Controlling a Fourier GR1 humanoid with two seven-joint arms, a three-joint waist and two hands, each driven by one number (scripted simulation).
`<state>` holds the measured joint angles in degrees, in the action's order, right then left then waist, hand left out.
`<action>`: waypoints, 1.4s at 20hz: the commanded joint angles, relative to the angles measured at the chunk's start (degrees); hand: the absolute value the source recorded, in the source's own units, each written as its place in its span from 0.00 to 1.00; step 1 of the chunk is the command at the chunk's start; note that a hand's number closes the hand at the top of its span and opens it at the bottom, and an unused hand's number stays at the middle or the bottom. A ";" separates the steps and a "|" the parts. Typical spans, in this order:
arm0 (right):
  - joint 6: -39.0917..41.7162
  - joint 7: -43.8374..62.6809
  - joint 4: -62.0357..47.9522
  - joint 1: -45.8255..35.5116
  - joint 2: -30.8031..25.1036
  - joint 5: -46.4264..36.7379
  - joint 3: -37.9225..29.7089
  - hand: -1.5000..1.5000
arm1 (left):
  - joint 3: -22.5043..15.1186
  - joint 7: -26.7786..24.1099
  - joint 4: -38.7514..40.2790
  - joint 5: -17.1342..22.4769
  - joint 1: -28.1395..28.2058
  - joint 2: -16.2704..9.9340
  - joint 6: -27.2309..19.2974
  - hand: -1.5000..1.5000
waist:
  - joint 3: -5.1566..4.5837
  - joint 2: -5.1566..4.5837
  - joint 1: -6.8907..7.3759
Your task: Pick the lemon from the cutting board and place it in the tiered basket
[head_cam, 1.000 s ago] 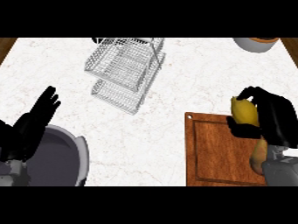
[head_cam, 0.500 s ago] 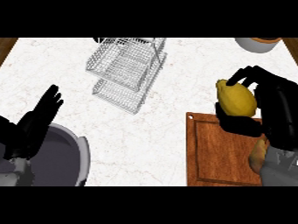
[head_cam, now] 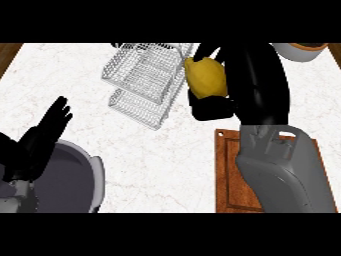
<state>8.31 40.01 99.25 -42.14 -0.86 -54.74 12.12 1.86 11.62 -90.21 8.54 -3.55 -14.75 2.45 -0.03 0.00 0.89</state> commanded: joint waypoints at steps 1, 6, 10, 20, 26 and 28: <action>-7.60 5.63 -11.08 -8.65 0.82 0.99 4.73 1.00 | 0.12 0.95 -2.54 0.26 1.69 -0.18 0.80 0.50 | 0.00 -0.08 0.63; -11.36 8.57 -21.41 -18.58 0.85 6.04 3.92 1.00 | -0.17 1.02 -1.05 -1.29 0.31 0.90 0.05 0.50 | 0.00 -0.08 0.33; -18.37 7.20 -31.58 -19.96 0.86 8.32 7.66 1.00 | -2.02 0.23 0.09 -3.63 -0.93 4.23 -2.83 0.50 | -0.02 -0.32 0.77; -24.94 3.68 -50.84 -29.64 0.86 16.42 7.97 1.00 | -1.07 1.85 -1.00 -3.22 -2.02 3.37 -0.93 0.50 | -0.01 -0.34 0.91; -32.92 2.81 -58.31 -31.12 0.86 16.81 13.29 1.00 | -0.74 1.16 -2.06 -2.57 0.52 3.43 0.57 0.50 | -0.02 -0.35 1.28; -36.20 1.23 -61.40 -30.53 0.86 16.70 14.31 1.00 | 1.40 -0.98 0.52 -0.72 0.37 1.70 3.25 0.50 | -0.04 -0.54 1.62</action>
<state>-22.53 43.93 43.59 -72.65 -0.01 -38.48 24.33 2.23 12.04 -90.36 6.75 -4.56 -12.40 3.90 -0.02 -0.34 2.01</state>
